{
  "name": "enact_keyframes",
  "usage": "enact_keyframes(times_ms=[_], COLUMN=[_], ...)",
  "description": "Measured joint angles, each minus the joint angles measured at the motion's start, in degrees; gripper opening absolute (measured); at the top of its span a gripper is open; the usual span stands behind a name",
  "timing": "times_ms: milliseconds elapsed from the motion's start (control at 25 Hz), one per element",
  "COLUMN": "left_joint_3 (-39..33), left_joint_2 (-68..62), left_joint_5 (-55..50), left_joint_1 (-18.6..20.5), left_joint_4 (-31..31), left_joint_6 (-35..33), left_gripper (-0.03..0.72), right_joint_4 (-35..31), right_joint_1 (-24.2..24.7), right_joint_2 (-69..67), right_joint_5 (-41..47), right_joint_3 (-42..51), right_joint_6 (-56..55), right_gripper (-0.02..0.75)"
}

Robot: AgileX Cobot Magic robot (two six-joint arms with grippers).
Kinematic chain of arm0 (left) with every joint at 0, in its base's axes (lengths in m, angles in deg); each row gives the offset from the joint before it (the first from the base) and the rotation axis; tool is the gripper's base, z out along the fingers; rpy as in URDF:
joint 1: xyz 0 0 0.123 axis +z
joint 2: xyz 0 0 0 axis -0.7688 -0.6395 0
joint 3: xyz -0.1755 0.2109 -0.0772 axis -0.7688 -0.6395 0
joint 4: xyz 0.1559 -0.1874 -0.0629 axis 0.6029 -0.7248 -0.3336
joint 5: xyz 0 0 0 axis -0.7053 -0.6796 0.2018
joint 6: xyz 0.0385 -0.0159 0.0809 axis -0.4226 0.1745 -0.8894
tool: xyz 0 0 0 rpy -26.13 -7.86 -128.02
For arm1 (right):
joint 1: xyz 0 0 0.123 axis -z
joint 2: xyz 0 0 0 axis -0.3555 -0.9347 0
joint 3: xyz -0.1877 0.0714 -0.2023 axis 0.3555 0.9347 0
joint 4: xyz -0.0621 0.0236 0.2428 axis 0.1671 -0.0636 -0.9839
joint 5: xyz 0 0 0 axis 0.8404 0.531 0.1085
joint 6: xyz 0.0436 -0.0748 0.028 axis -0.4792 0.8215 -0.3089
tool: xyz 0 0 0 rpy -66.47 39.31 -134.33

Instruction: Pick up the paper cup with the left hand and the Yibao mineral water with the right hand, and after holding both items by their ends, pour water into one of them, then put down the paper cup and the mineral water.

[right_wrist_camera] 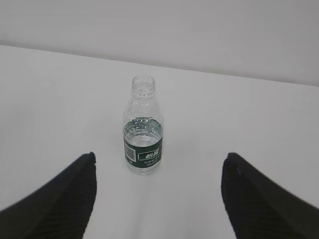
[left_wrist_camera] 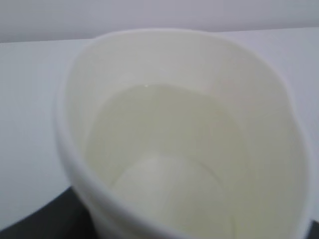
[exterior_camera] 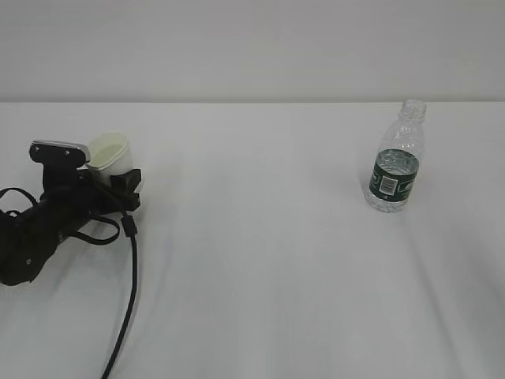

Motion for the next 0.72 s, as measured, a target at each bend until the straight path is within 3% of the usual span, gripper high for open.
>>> enact_keyframes(times_ms=[720], left_joint_3=[0.0], left_joint_2=[-1.9], left_joint_5=[2.1], left_joint_1=[0.0], left_joint_4=[0.0], left_joint_6=[-0.9], left_gripper=[0.436], right_joint_4=[-0.1], right_joint_1=[0.0], right_joint_2=[0.0], right_joint_5=[0.0], right_joint_3=[0.1], right_joint_6=[0.0], right_gripper=[0.59])
